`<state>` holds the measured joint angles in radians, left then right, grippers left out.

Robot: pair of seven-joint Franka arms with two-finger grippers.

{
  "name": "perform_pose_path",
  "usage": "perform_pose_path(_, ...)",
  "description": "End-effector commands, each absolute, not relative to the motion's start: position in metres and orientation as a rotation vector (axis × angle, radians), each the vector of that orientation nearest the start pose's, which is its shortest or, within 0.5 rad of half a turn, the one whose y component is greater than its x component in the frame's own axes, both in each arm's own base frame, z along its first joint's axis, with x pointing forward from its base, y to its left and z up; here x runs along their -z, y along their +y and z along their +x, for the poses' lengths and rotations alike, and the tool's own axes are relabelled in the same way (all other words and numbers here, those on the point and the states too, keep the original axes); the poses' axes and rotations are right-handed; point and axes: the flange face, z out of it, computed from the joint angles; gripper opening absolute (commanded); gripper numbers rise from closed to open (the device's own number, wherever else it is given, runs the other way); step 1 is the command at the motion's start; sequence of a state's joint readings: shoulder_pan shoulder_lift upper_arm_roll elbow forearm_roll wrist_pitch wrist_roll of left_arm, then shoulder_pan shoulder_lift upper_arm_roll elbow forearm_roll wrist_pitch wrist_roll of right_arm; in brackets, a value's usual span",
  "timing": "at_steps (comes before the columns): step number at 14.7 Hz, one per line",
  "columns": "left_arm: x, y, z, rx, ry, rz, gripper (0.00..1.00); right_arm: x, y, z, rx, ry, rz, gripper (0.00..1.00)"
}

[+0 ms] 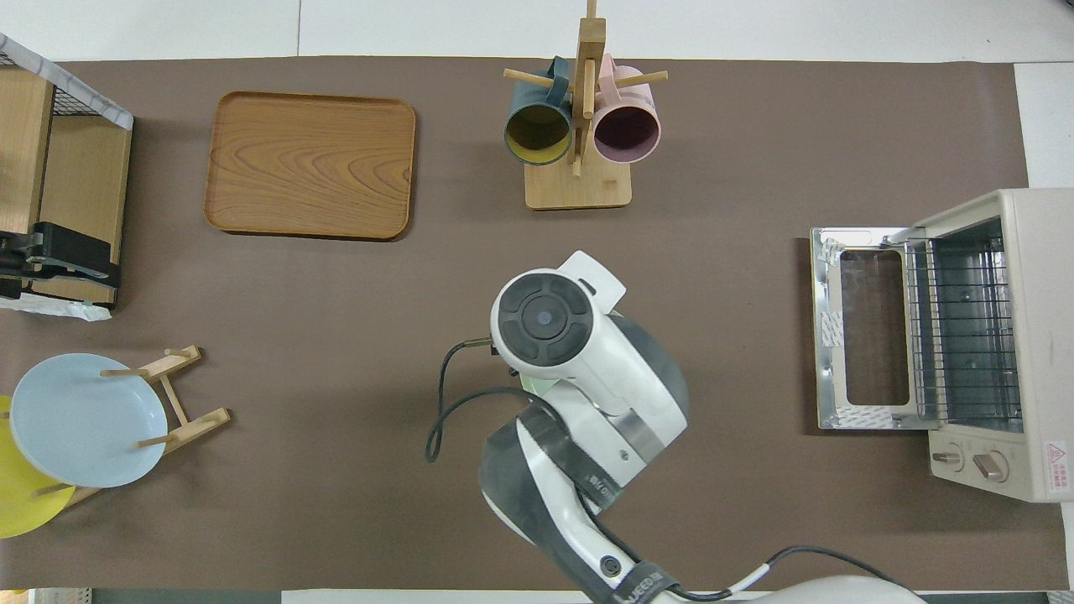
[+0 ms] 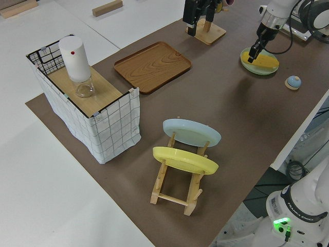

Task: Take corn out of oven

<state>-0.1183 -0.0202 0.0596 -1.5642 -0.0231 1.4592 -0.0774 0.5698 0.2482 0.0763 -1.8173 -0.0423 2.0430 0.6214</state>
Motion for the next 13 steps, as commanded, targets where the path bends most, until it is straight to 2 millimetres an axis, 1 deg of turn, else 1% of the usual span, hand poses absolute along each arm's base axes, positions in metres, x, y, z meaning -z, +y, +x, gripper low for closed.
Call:
perform_pose_path(1,-0.629,-0.036,0.522,-0.134,-0.02,-3.145,1.0,-0.422,0.301,0.516,-0.069,-0.142,-3.198,0.0)
perform_pose_path(2,-0.625,-0.039,0.522,-0.127,-0.033,-3.144,1.0,-0.416,0.273,0.52,-0.096,-0.122,-3.208,0.0)
perform_pose_path(3,-0.623,-0.046,0.52,-0.091,-0.078,-3.145,1.0,-0.404,0.242,0.523,-0.131,-0.08,-3.216,0.0)
perform_pose_path(4,-0.614,-0.064,0.517,-0.073,-0.115,-3.144,1.0,-0.392,0.219,0.522,-0.153,-0.058,-3.218,0.0)
perform_pose_path(5,-0.604,-0.087,0.512,-0.046,-0.157,-3.147,1.0,-0.38,0.192,0.522,-0.163,-0.043,-3.215,0.0)
perform_pose_path(6,-0.593,-0.104,0.508,-0.021,-0.235,-3.145,1.0,-0.37,0.163,0.525,-0.159,-0.021,-3.209,0.0)
perform_pose_path(7,-0.586,-0.126,0.504,0.002,-0.268,-3.149,1.0,-0.357,0.132,0.527,-0.145,0.012,-3.201,0.0)
perform_pose_path(8,-0.579,-0.145,0.501,0.006,-0.284,-3.152,1.0,-0.346,0.103,0.524,-0.12,0.043,-3.194,0.0)
perform_pose_path(9,-0.572,-0.172,0.498,0.003,-0.303,-3.153,1.0,-0.332,0.087,0.516,-0.11,0.05,-3.19,0.0)
perform_pose_path(10,-0.559,-0.196,0.498,0.004,-0.348,-3.15,1.0,-0.32,0.079,0.509,-0.109,0.074,-3.187,0.0)
perform_pose_path(12,-0.54,-0.239,0.492,0.033,-0.49,-3.186,1.0,-0.306,0.064,0.51,-0.144,0.136,-3.185,0.0)
perform_pose_path(13,-0.524,-0.258,0.492,0.021,-0.534,-3.191,1.0,-0.299,0.052,0.512,-0.156,0.172,-3.185,0.0)
